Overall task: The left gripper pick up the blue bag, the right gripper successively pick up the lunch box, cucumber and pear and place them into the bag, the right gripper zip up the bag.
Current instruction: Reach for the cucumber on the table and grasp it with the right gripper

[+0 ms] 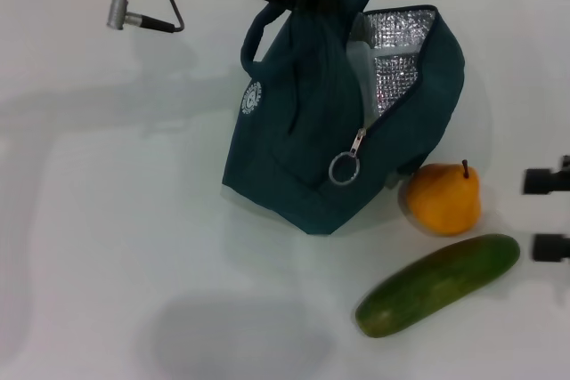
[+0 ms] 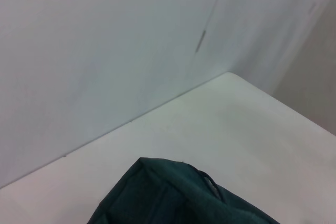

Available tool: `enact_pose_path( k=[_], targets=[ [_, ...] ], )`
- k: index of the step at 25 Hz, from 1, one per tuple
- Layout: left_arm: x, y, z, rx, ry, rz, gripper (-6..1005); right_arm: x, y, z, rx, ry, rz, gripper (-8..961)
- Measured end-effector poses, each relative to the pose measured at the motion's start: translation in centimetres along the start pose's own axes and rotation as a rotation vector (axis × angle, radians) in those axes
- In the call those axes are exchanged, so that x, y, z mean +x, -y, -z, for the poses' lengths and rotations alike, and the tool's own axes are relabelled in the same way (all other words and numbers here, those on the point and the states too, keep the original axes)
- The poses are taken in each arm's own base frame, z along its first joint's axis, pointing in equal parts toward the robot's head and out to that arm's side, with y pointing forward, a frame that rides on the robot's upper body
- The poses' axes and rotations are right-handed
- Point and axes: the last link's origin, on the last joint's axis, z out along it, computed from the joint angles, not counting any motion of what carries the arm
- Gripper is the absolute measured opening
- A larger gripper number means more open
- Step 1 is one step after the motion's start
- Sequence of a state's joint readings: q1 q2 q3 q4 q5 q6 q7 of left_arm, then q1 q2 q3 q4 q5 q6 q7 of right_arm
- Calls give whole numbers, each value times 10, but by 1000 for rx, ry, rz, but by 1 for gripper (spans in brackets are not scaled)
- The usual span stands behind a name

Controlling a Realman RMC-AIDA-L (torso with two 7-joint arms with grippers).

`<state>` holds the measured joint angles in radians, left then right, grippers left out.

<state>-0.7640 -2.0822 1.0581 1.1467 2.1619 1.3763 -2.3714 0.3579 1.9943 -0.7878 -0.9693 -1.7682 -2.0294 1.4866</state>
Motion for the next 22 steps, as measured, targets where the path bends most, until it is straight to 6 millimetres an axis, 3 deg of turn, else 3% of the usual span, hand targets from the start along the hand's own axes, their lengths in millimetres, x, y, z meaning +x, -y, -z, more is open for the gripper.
enact_pose_path(
  k=[7,11,16,22],
  targets=[
    [-6,4,-2,3,-6,34,48,-45,33,-41,-36,-399,14,703],
    [-8,5,-4,2,-9,46,48,-69,49,-73,-62,-594,47,707],
    [-4,8,-4,18,-34,54,48,-90,51,-109,-117,-746,82,711],
    [1,8,-3,13,-69,67,48,-91,44,-138,-201,-874,95,717]
  ],
)
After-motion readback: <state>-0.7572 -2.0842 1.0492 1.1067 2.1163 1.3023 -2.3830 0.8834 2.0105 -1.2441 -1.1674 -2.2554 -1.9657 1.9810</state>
